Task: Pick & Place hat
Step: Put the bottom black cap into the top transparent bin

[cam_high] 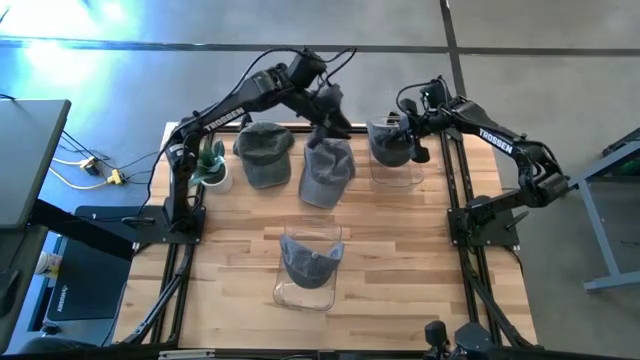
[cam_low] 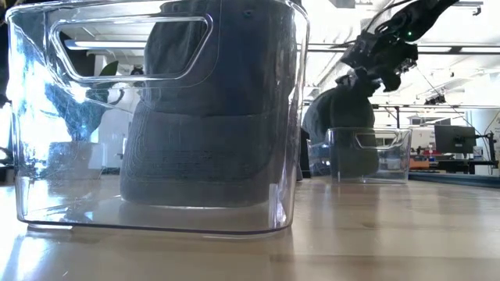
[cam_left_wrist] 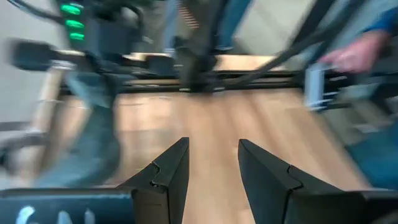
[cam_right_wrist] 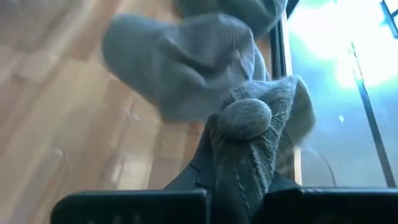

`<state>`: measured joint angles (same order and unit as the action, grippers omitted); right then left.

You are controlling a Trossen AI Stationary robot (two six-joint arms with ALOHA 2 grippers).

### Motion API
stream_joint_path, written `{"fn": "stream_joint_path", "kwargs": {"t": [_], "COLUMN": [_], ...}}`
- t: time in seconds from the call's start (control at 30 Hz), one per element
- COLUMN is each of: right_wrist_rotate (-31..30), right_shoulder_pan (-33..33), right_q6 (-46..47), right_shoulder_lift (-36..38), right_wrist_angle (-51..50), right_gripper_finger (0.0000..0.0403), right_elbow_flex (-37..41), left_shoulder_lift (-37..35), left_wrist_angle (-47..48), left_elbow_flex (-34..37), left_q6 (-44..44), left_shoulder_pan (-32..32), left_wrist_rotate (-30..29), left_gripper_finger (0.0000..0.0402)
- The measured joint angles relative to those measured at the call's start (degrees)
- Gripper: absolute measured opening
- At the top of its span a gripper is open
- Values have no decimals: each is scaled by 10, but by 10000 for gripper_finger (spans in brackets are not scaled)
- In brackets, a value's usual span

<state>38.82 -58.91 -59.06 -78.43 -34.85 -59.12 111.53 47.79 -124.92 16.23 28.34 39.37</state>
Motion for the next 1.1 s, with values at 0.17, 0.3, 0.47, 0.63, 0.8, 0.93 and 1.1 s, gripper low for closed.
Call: {"fn": "stream_joint_path", "kwargs": {"t": [0.17, 0.3, 0.47, 0.63, 0.8, 0.93, 1.1], "right_wrist_rotate": [-58, -65, -60, -48, -55, -54, -50], "right_shoulder_pan": [0, 2, 2, 2, 0, 0, 0], "right_q6": [-9, -10, 30, 59, 97, 126, 126], "right_shoulder_lift": [0, 0, 5, 28, 64, 76, 76], "right_wrist_angle": [2, -1, -11, -25, -38, -67, -90], "right_gripper_finger": [25, 46, 102, 182, 242, 250, 236], "right_elbow_flex": [6, 7, 7, 7, 8, 8, 8], "left_shoulder_lift": [28, 66, 104, 130, 156, 176, 189], "left_wrist_angle": [-82, -132, -172, -218, -269, -319, -334], "left_elbow_flex": [0, 0, 1, -2, 0, 0, 1], "left_q6": [15, 19, 27, 19, 15, 16, 17], "left_shoulder_pan": [-23, -23, -25, -25, -29, -37, -45], "left_wrist_rotate": [-70, -77, -133, -138, -172, -194, -192], "left_gripper_finger": [133, 134, 155, 216, 280, 312, 321]}}
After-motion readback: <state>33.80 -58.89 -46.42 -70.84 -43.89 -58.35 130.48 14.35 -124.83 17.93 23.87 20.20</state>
